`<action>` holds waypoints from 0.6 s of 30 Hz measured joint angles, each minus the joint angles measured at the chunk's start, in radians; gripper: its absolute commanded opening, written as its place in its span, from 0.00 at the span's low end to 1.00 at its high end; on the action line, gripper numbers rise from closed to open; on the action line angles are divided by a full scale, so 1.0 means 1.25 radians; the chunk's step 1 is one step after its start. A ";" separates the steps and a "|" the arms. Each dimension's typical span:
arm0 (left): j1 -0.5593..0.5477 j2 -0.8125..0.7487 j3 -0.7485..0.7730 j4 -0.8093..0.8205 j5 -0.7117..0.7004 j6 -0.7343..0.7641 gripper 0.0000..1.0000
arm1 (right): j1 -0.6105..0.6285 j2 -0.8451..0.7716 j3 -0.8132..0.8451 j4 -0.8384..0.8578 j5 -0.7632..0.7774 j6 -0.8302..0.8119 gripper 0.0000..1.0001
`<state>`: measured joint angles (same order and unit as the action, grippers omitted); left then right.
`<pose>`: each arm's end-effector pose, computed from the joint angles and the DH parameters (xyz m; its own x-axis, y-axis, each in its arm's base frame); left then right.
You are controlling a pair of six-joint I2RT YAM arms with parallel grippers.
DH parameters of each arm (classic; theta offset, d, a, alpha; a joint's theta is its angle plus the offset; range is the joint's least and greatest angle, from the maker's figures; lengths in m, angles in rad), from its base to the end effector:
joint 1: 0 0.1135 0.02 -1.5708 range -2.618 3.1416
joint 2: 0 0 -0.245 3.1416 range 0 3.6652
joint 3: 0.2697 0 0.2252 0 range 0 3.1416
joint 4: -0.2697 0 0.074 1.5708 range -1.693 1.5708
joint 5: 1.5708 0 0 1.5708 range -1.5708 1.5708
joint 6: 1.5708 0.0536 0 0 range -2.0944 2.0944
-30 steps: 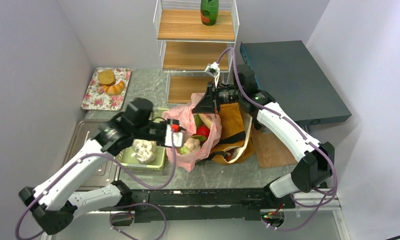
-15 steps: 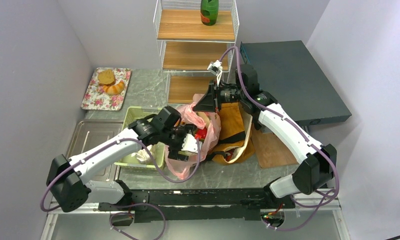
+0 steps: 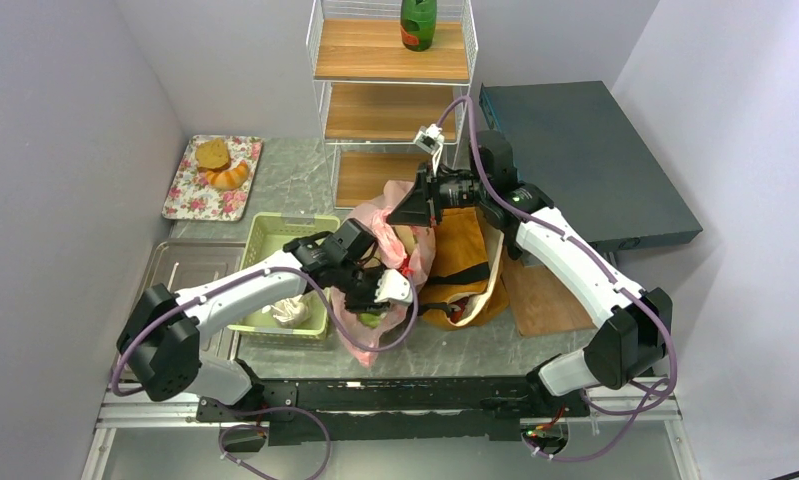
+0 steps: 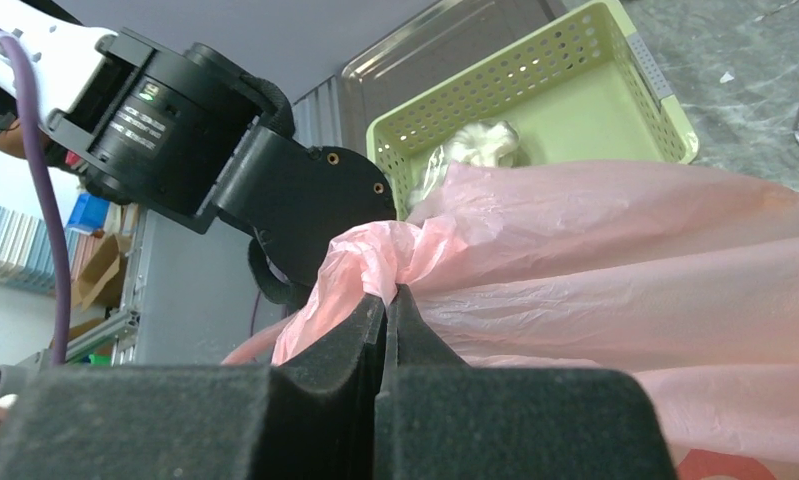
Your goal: Untie the knot of the grocery bags and take out the mixed food
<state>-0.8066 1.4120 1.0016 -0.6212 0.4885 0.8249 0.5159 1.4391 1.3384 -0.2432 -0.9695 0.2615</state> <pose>0.1663 -0.2098 0.2197 0.1877 0.7414 -0.6442 0.9819 -0.1584 0.1038 0.2461 0.1904 0.3591 -0.5300 -0.1325 -0.8376 -0.8461 0.1484 0.5120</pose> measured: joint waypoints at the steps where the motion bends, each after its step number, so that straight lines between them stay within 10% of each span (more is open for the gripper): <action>1: 0.000 0.000 0.004 -0.004 0.000 0.000 0.19 | 0.000 0.000 -0.002 -0.002 0.001 -0.005 0.00; 3: 0.000 -0.006 0.010 -0.017 -0.005 -0.001 0.00 | 0.000 0.000 -0.007 -0.007 0.003 -0.014 0.00; 18: 0.008 -0.262 0.114 -0.037 -0.052 -0.023 0.00 | -0.002 0.000 -0.014 -0.075 0.019 -0.104 0.00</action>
<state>-0.7963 1.0847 1.1442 -0.6678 0.4232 0.7956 0.5129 1.4391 1.3205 -0.3370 -0.9455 0.1310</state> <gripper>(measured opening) 0.075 0.009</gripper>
